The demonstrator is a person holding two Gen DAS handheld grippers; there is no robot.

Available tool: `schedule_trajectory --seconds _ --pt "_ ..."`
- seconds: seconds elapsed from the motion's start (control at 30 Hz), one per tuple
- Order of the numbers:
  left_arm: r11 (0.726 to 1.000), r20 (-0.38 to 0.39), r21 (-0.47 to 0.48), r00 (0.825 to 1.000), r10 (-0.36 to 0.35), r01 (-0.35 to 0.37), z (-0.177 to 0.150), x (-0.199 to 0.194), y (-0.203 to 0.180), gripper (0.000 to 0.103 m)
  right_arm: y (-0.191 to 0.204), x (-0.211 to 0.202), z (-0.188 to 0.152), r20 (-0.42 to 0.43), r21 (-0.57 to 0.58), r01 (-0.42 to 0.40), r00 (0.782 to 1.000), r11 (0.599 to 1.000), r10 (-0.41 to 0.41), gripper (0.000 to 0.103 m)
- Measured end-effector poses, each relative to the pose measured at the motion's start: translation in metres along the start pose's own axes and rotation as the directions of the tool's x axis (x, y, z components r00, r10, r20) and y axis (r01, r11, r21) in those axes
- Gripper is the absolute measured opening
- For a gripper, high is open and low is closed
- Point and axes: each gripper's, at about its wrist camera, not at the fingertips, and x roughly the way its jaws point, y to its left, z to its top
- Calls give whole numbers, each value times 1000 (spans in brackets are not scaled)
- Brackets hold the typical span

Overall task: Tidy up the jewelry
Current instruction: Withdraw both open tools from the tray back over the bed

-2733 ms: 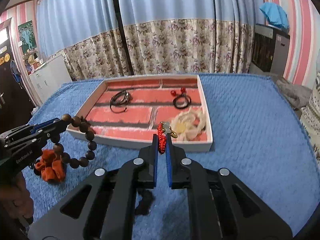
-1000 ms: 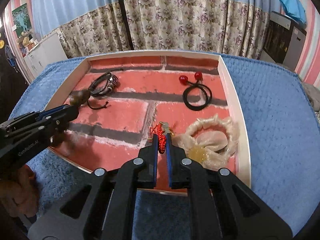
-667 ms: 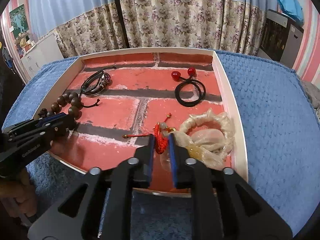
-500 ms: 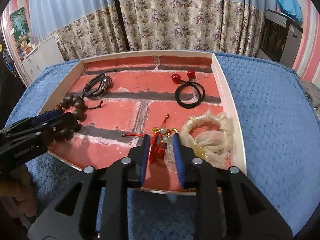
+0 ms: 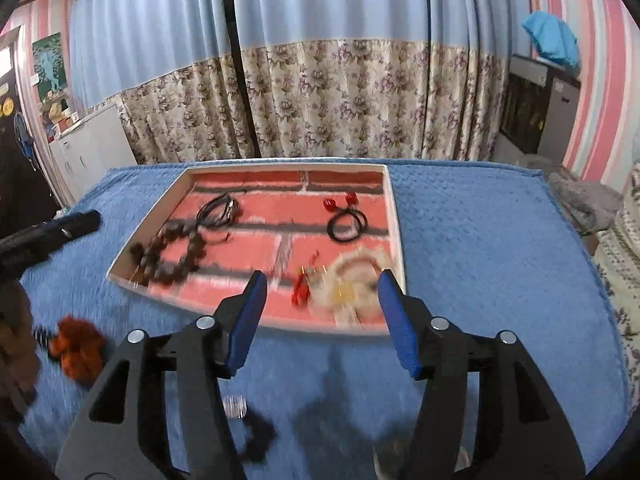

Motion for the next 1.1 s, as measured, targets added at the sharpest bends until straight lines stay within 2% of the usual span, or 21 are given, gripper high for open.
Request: schedule_trajectory --seconds 0.07,0.27,0.4,0.5,0.67,0.9,0.97,1.1 --pt "1000 8 11 1000 28 -28 -19 -15 5 70 2 -13 -22 4 -19 19 1000 1000 -19 58" --pt "994 8 31 994 108 -108 -72 -42 11 70 2 -35 -77 -8 45 15 1000 999 -15 59" --pt "988 3 34 988 153 -153 -101 -53 11 70 7 -43 -101 -31 60 16 999 998 -14 61" --pt "987 -10 22 987 160 -160 -117 -58 14 70 13 -53 -112 -24 57 17 1000 998 -16 67" --pt "983 1 6 983 183 -183 -137 -80 30 70 22 -72 -131 -23 64 0 1000 998 2 72" --pt "971 -19 -11 971 240 -240 -165 -103 63 70 18 -85 -154 -36 95 9 999 995 -6 72" --pt "965 -26 -48 967 255 -256 -168 -105 75 70 17 -83 -156 -39 102 14 999 995 -10 72" --pt "962 -36 -53 963 266 -267 -167 -104 85 70 19 -80 -151 -43 92 13 999 996 -9 72"
